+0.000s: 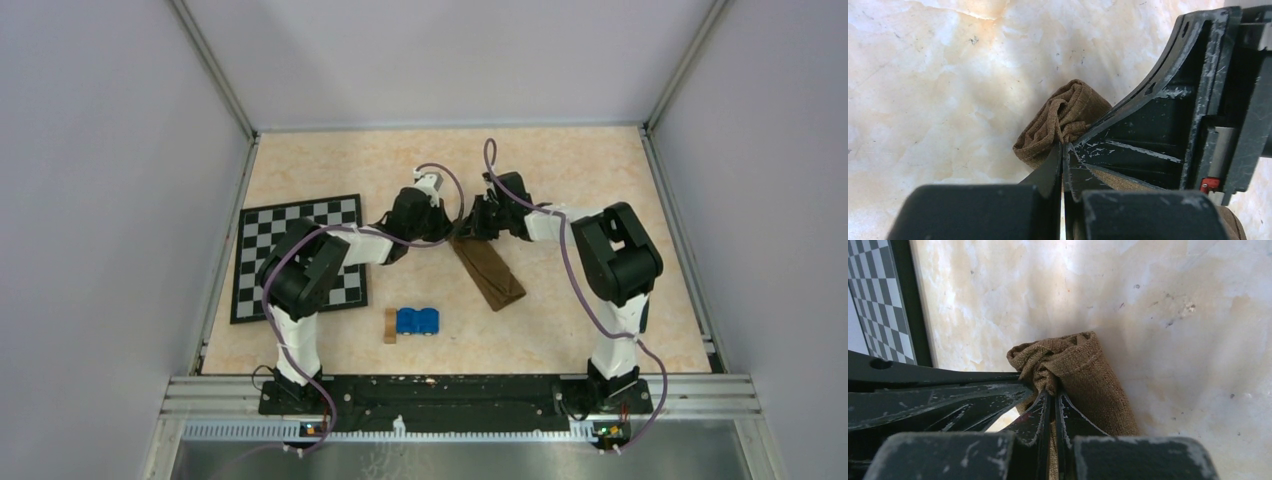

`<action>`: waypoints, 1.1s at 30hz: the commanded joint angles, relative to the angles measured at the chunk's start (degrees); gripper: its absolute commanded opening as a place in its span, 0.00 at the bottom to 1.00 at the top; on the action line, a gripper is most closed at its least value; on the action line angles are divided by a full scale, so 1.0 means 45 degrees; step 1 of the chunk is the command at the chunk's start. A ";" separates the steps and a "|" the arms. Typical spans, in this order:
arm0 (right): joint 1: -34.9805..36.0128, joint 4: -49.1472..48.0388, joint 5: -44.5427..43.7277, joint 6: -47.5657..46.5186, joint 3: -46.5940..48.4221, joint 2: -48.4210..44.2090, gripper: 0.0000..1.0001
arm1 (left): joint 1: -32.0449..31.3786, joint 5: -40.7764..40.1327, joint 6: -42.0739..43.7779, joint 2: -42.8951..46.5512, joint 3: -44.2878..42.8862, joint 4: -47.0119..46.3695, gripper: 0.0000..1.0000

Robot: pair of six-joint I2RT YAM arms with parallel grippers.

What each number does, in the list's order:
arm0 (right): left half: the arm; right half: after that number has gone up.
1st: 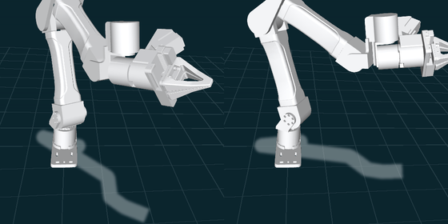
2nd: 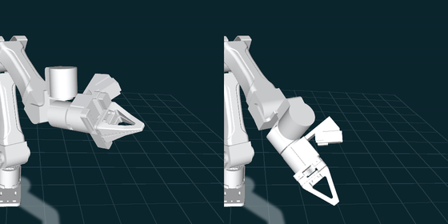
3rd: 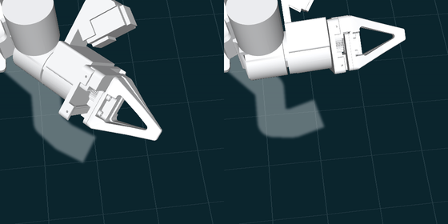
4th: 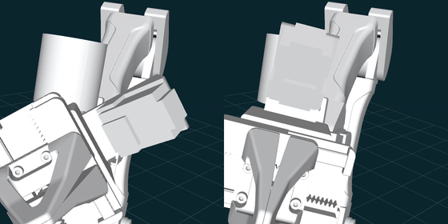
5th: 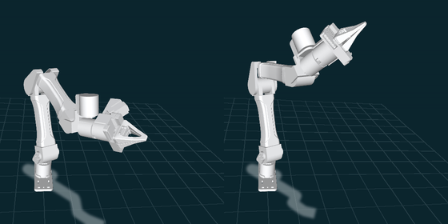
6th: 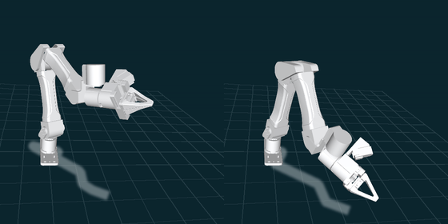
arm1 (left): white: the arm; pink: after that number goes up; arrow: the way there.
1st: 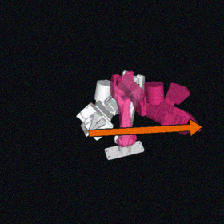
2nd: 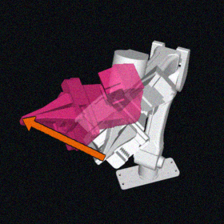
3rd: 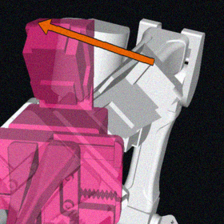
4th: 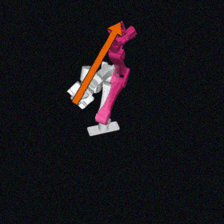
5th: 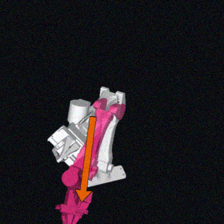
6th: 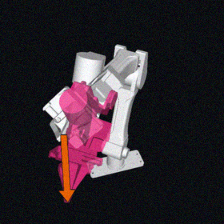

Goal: Fold the napkin into a case and place the utensils inside
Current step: Stuff the top corner of the smaller-rectangle-folded napkin into the folded napkin.

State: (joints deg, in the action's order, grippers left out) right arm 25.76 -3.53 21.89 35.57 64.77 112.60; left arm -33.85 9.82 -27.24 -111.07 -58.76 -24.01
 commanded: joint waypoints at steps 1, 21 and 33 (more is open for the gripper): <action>0.0324 -0.0093 0.0428 -0.0262 -0.0336 -0.0414 0.00 | -0.0208 0.0416 0.0290 0.1111 -0.0201 -0.0673 0.00; -0.1114 -0.2491 0.3269 -0.0169 -0.1591 -0.2042 0.37 | 0.0229 0.0842 -0.0261 0.0766 0.0321 0.0014 0.00; -0.0666 -0.2436 0.2913 -0.0030 -0.0354 -0.0242 0.15 | 0.0227 0.0981 -0.0154 0.1119 0.0441 -0.0139 0.00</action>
State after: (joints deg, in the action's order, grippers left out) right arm 21.19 -12.34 35.24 35.64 60.64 109.40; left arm -32.71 12.69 -28.40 -109.12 -57.39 -22.46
